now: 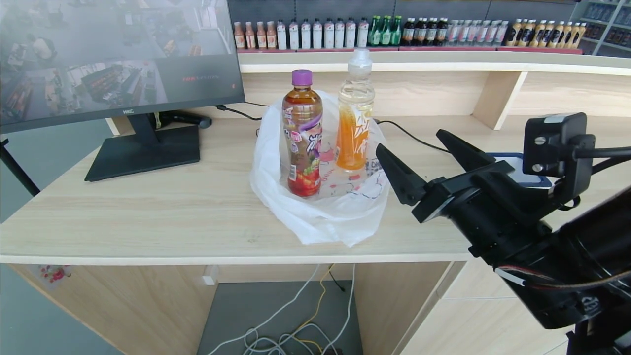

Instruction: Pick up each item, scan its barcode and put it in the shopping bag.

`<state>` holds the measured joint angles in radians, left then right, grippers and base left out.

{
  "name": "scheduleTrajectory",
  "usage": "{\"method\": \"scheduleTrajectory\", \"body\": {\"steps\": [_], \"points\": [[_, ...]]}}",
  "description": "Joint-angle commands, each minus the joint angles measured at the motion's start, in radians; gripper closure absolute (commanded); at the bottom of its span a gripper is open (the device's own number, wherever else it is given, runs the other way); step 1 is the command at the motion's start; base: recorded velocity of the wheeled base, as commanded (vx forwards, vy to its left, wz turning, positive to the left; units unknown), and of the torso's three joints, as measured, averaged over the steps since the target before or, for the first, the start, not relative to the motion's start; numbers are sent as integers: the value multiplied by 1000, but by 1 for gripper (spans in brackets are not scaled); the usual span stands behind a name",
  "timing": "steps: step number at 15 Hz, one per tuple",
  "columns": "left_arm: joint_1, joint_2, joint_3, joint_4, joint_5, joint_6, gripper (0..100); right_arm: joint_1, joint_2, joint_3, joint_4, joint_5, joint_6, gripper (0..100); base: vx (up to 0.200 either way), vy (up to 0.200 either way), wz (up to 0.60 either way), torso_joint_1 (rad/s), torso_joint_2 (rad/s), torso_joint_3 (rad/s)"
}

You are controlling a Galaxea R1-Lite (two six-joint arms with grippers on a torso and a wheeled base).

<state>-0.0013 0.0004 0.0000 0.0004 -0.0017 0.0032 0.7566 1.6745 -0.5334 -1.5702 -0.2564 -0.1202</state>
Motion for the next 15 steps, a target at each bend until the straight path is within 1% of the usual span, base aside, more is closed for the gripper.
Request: {"method": "scheduleTrajectory", "body": {"steps": [1, 4, 6, 9, 15], "points": [[1, 0, 0, 0, 0, 1, 0, 0, -19, 26, -1, 0, 1, 0, 0, 0, 0, 0, 0, 0], [0, 0, 0, 0, 0, 6, 0, 0, -27, 26, -1, 0, 1, 0, 0, 0, 0, 0, 0, 0], [0, 0, 0, 0, 2, -2, 0, 0, -27, 26, -1, 0, -1, 0, 0, 0, 0, 0, 0, 0], [0, 0, 0, 0, 2, -5, 0, 0, -16, 18, -1, 0, 1, 0, -200, 0, 0, 2, 4, 1], [1, 0, 0, 0, 2, -6, 0, 0, -13, 20, -1, 0, -1, 0, 0, 0, 0, 0, 0, 0]]}}
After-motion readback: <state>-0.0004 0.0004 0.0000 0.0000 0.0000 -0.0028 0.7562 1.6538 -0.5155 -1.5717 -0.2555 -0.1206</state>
